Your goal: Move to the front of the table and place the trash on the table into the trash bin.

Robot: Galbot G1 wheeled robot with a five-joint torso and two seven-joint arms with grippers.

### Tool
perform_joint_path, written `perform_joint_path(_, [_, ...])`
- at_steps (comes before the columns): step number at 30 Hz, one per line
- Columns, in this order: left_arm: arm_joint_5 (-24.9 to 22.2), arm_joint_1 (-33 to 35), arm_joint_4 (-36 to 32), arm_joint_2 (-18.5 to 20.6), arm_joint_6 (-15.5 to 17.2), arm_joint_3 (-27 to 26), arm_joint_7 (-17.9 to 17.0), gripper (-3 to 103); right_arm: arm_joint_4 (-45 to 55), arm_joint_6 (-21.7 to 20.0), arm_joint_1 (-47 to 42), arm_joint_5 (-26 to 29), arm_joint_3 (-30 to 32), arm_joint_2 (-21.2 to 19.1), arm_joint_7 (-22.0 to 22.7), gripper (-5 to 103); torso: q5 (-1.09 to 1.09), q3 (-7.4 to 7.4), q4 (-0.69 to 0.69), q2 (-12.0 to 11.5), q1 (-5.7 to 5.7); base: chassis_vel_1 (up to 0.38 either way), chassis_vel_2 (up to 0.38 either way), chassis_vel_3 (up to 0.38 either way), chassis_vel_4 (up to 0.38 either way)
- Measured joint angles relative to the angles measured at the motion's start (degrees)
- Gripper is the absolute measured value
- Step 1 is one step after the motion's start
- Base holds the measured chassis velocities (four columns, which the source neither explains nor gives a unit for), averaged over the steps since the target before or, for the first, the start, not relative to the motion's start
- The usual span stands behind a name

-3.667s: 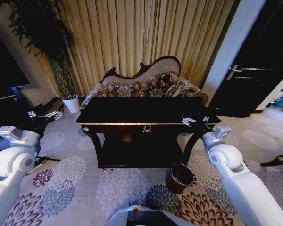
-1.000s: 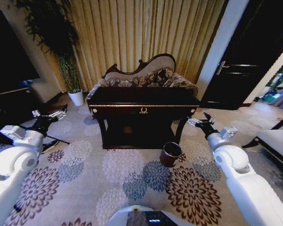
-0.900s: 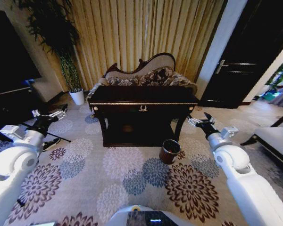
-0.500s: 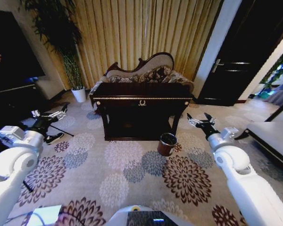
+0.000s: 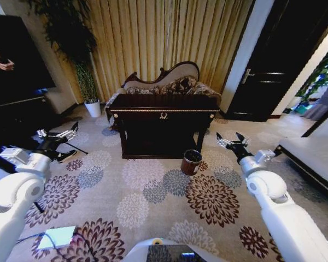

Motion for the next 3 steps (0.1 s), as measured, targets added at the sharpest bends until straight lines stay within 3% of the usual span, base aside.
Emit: perform_joint_path(3, [-0.03,0.27,0.08,-0.22,-0.10,-0.39,0.12,100,-0.26,0.01,0.01,-0.07,-0.18,0.05,0.14,100,0.02,-0.03,0.00,0.02,-0.06,0.000,0.000,0.000,0.000])
